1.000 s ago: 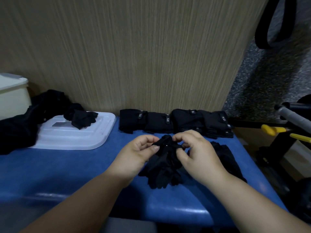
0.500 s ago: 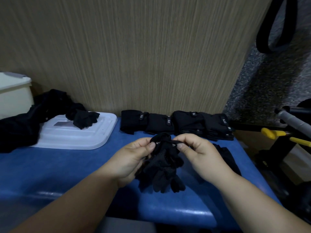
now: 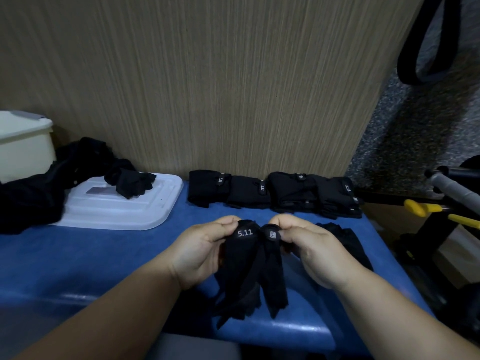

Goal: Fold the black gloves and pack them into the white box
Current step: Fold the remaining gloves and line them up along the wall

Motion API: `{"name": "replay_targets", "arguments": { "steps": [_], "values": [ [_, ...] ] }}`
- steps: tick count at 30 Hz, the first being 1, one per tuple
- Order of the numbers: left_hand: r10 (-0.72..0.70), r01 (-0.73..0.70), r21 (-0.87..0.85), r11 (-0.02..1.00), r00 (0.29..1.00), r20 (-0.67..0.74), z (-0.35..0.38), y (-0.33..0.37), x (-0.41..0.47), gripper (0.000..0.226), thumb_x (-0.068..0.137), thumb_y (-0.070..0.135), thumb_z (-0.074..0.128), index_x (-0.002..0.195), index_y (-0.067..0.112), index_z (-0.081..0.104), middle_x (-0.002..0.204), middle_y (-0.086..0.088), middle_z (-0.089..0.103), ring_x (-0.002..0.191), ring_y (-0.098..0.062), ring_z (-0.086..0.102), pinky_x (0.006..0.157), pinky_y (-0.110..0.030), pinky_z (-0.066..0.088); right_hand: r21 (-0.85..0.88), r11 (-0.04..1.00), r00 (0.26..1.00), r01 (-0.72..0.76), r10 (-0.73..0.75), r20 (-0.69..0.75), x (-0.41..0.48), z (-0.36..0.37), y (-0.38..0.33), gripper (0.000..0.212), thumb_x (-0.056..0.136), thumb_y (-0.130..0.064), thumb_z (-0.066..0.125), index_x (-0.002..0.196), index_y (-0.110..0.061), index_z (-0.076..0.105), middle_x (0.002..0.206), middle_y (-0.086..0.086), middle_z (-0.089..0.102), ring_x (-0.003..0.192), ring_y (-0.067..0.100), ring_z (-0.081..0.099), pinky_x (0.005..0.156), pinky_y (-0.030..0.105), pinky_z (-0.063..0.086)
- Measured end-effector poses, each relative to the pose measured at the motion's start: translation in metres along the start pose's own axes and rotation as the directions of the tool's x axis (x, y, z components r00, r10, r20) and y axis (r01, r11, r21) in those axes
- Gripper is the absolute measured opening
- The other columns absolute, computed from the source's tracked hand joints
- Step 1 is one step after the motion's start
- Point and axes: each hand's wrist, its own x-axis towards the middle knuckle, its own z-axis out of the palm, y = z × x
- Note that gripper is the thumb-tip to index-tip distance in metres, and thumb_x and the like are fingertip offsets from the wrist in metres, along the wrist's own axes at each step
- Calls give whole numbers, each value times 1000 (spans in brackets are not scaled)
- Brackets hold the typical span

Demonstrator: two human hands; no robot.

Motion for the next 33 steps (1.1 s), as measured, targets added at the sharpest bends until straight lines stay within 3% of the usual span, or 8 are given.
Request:
{"name": "replay_targets", "arguments": {
  "steps": [6,10,14,18,20,22,29,33],
  "values": [
    [-7,7,-5,1000,1000,-6,5,-2,-1,13,81,21,55,86,10,57,80,-7,57,74,-17,56,68,-30,43,57,998,1000,-10,10,11,1,5,1,21,76,-38,50,64,-21,56,68,-2,50,69,14,44,70,35,34],
    [36,-36,-1,999,999,-3,9,0,-4,19,83,24,49,86,8,61,80,-7,64,73,-15,63,66,-25,51,74,996,999,-45,46,-15,1,9,1,23,84,-33,57,68,-17,59,69,7,50,68,19,44,63,28,38],
    [90,-89,27,996,996,-25,9,2,-4,21,81,23,54,87,5,64,80,-8,66,72,-14,64,63,-22,53,171,979,990,-113,126,-65,2,8,-4,27,84,-30,62,86,-3,58,83,14,52,81,25,46,72,33,39],
    [170,-156,148,977,981,-93,9,5,-4,14,79,27,58,76,15,65,75,-6,62,67,-12,58,60,-21,49,138,962,967,-236,246,-62,3,8,-8,25,90,-37,60,94,-14,51,84,10,49,75,23,45,62,27,37],
    [205,-177,205,963,970,-128,10,7,-3,14,78,32,60,71,22,67,75,-5,61,68,-14,55,62,-27,43,161,946,953,-280,294,-71,3,8,-8,23,92,-27,59,107,-15,48,81,8,55,65,15,53,53,20,41],
    [215,-171,277,945,967,-138,12,8,-5,16,77,38,60,70,25,67,71,-3,57,62,-13,49,57,-27,36,197,938,951,-285,303,-66,3,7,-5,34,89,-16,63,118,-13,46,81,11,62,70,17,60,57,20,47],
    [256,-157,453,878,952,-166,13,13,-5,24,93,27,54,71,21,60,59,7,50,51,-5,40,48,-20,27,241,958,972,-157,193,-135,8,2,-3,26,87,7,58,105,-12,55,67,2,56,61,10,56,62,17,49],
    [340,-203,560,804,928,-152,8,17,-4,19,91,21,60,73,16,65,70,-1,56,68,-13,48,65,-27,38,252,956,979,-147,177,-97,7,2,-5,35,87,11,55,114,-12,55,71,-2,64,67,10,61,67,19,53]
  ]
}}
